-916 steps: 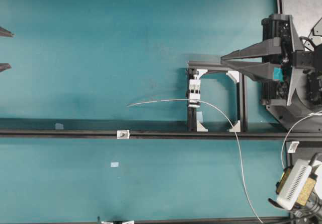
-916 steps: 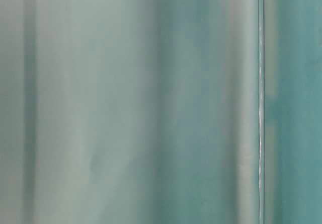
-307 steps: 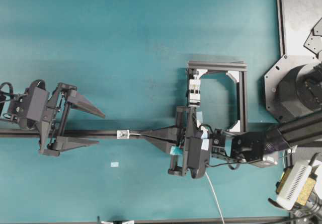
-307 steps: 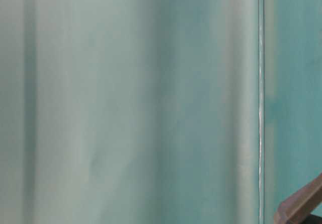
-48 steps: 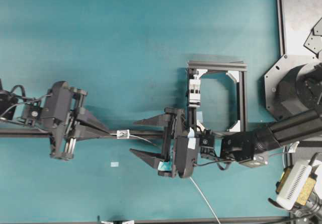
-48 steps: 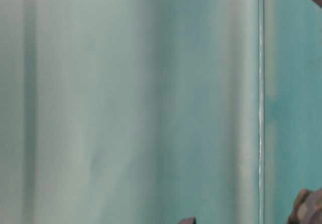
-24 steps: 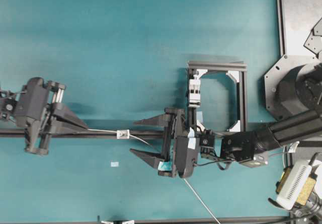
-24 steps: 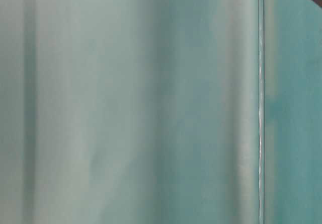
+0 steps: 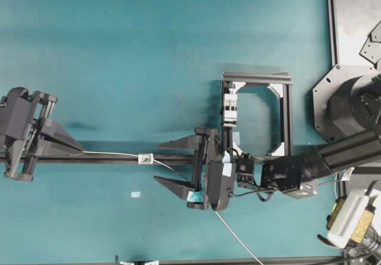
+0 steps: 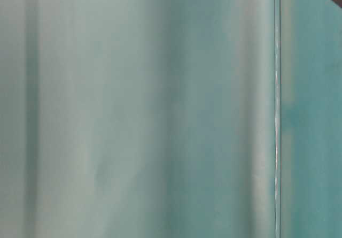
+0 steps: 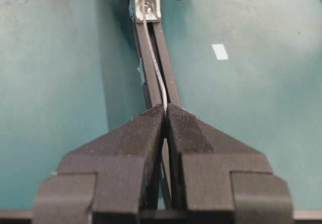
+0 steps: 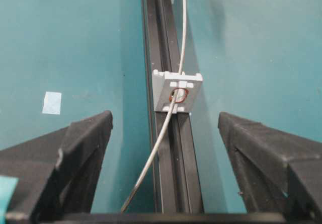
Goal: Insert the wire into the hole on the right side and pull it with the left arm.
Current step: 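Pull the wire leftward through the hole with the left gripper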
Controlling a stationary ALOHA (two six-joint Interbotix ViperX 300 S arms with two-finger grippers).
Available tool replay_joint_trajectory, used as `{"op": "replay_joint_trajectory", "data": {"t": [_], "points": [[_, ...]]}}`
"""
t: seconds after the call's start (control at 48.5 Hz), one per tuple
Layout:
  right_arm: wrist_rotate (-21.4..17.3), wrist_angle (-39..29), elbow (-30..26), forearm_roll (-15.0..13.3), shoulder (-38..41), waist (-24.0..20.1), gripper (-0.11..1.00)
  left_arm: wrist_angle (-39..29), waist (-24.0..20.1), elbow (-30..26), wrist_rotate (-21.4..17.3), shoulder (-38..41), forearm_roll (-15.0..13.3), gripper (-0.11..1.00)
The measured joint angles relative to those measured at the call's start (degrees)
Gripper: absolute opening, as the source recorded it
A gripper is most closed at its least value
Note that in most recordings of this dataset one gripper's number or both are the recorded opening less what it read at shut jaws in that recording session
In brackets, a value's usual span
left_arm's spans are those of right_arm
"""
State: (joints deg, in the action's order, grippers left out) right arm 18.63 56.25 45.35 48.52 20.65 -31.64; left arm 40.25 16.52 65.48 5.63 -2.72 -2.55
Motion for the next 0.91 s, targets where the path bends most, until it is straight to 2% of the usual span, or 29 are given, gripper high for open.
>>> {"op": "replay_joint_trajectory", "data": {"t": [0.413, 0.66, 0.826, 0.908], "points": [[0.00, 0.00, 0.00, 0.00, 0.00, 0.00, 0.91, -2.99, 1.14, 4.57, 0.35, -5.98, 0.00, -0.10], [0.00, -0.09, 0.00, 0.00, 0.00, 0.00, 0.91, -3.25, 1.14, 4.83, 0.97, -8.17, 0.00, -0.10], [0.09, 0.00, -0.09, 0.00, 0.00, 0.09, 0.91, -6.59, 1.14, 4.31, 2.37, -8.26, 0.00, -0.10], [0.18, 0.00, 0.00, 0.00, 0.00, 0.09, 0.91, -8.00, 1.14, 3.96, 3.96, -8.26, 0.00, -0.07]]}}
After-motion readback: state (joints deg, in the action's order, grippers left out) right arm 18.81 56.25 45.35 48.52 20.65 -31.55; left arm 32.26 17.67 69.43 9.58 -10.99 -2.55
